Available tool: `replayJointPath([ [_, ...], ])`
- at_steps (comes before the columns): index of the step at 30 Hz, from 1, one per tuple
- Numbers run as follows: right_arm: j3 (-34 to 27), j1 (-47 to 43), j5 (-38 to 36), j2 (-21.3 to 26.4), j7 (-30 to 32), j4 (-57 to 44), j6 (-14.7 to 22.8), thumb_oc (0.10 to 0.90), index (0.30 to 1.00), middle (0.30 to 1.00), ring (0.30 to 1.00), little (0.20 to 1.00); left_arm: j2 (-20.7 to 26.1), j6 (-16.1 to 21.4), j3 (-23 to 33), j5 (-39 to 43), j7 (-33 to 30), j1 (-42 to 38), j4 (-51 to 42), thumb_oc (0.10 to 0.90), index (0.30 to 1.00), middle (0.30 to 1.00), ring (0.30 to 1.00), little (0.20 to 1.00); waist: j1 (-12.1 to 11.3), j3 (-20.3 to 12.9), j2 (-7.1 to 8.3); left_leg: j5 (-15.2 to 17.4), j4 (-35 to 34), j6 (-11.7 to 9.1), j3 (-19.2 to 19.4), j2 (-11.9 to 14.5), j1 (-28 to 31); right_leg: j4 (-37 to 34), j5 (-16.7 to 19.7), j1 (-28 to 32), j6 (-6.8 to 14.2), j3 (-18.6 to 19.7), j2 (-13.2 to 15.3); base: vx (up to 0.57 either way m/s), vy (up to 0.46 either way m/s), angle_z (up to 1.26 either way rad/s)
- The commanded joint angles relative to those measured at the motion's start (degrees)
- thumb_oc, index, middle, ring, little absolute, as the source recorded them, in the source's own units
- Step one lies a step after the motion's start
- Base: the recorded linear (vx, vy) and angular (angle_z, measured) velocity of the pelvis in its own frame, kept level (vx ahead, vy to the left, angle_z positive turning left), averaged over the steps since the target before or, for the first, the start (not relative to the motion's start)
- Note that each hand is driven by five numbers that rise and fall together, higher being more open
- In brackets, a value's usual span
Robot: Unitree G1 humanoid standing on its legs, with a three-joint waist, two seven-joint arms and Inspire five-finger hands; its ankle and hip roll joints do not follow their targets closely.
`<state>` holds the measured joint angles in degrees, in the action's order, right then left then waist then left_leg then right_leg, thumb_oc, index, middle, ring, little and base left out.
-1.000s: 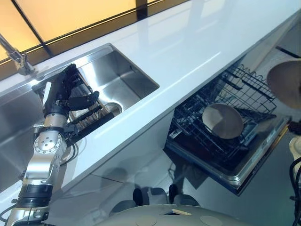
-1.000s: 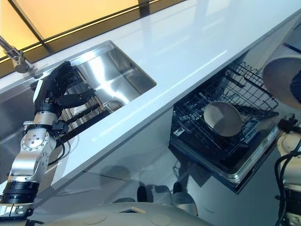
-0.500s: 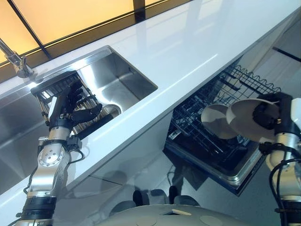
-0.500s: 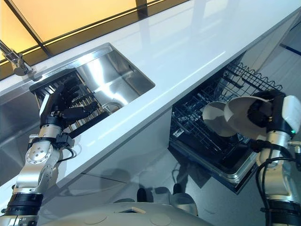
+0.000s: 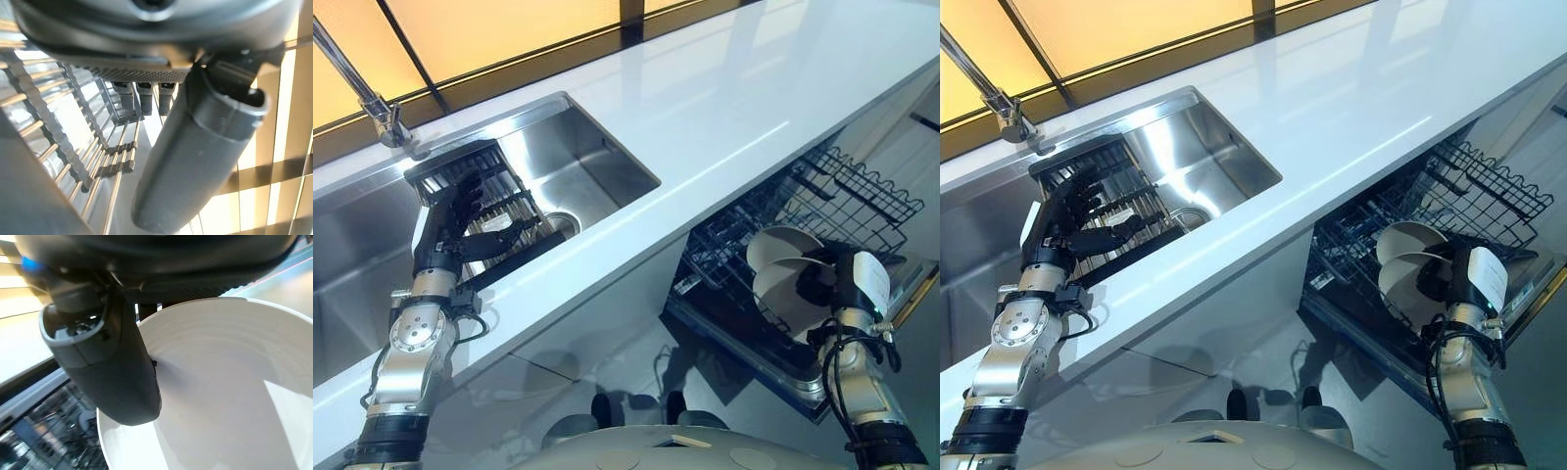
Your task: Pick up plates and place into dishwasher.
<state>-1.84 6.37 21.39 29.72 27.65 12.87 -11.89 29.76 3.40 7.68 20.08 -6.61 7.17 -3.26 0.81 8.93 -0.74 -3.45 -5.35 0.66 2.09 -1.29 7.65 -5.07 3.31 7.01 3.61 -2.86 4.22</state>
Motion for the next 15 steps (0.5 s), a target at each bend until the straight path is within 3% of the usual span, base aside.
replayJointPath([
  [1, 0.0, -6.4, 0.9, 2.8, 6.0, 1.6, 0.0, 0.100, 0.300, 0.300, 0.300, 0.200, 3.4, 8.7, 4.0, -0.2, -0.6, -2.7, 0.3, 0.800, 0.900, 0.900, 0.900, 0.900, -1.5, -3.7, 1.15, 4.2, 1.0, 1.0, -0.2, -3.9, -0.2, 4.8, -1.9, -2.7, 2.5, -2.7, -0.8, 0.01, -0.005, 0.13],
  [7, 0.1, -7.9, -1.6, 3.3, 9.1, 6.4, -1.5, 0.100, 0.300, 0.300, 0.300, 0.200, 3.6, 9.3, 3.3, 1.2, 2.1, -2.8, 0.2, 0.800, 0.900, 0.900, 0.900, 0.900, -2.6, -3.5, 1.06, 4.7, 0.8, 0.9, -1.0, -3.9, 0.2, 4.8, -2.3, -2.0, 2.6, -3.6, -0.6, 0.03, -0.012, 0.11],
  [11, -1.4, -9.3, -2.4, 5.4, 11.8, 6.8, -0.7, 0.100, 0.300, 0.300, 0.300, 0.200, 4.4, 9.2, 2.9, 1.9, 2.5, -2.9, 0.7, 0.800, 0.900, 0.900, 0.900, 0.900, -3.2, -3.1, 1.11, 4.2, 1.2, 1.0, -1.3, -3.9, -0.1, 5.0, -1.9, -2.2, 2.4, -3.9, -0.6, 0.00, -0.016, 0.13],
  [15, -1.5, -9.6, -1.1, 6.8, 10.7, 7.5, 0.2, 0.100, 0.300, 0.300, 0.300, 0.200, 4.6, 9.4, 2.9, 2.0, 2.9, -3.2, 1.2, 0.800, 0.900, 0.900, 0.900, 0.900, -3.4, -3.1, 1.18, 4.2, 1.2, 1.0, -1.6, -3.9, -0.3, 5.3, -2.0, -2.4, 2.5, -4.0, -0.6, 0.01, -0.013, 0.03],
])
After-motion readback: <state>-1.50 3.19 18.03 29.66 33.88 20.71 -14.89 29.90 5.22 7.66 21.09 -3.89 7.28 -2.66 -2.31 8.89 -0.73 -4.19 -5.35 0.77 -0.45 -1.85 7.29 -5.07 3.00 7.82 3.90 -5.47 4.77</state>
